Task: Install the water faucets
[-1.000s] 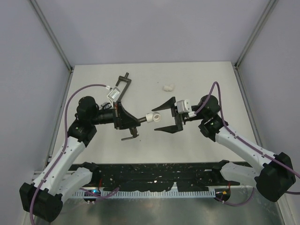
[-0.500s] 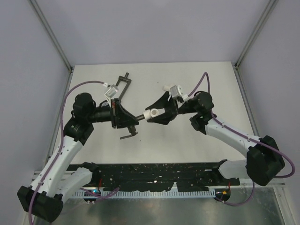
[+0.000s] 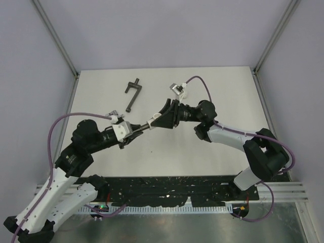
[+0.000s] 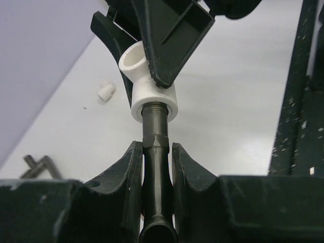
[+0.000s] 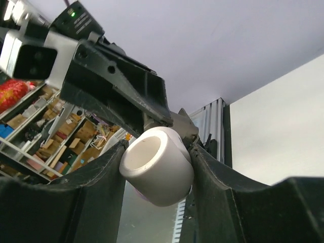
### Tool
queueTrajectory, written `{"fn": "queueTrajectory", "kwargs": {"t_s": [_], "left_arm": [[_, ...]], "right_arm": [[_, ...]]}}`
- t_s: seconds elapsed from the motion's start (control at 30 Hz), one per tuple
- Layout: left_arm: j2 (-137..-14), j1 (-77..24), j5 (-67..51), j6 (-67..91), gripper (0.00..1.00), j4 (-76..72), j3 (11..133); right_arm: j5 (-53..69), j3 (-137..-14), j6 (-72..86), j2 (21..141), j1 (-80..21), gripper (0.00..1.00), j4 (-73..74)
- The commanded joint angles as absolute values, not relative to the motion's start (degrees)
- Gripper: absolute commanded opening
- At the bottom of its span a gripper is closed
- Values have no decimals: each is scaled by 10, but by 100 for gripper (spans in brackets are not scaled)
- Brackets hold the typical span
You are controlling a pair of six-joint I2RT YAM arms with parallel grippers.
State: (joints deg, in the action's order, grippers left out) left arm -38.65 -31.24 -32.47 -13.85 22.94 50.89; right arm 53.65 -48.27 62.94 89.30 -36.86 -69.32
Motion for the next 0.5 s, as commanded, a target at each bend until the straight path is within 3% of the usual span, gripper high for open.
{"fn": "queueTrajectory", "kwargs": {"t_s": [0.0, 0.1, 0.23, 0.37, 0.43, 0.47], "left_arm": [[-338, -380, -221, -363, 0, 187, 463], [-322, -393, -199, -388, 0, 177, 447], [-305, -397, -185, -373, 0, 158, 425], [-307, -396, -167, -295, 0, 159, 421], [-313, -396, -165, -252, 0, 169, 424], [-317, -396, -168, -230, 0, 173, 425]], "right_arm": [[459, -495, 637, 822, -368, 8, -561], [439, -504, 570, 790, -367, 12, -453], [420, -513, 527, 771, -367, 29, -379], [414, -524, 428, 739, -357, 60, -325], [395, -523, 354, 706, -354, 80, -289], [387, -522, 304, 685, -354, 84, -275]]}}
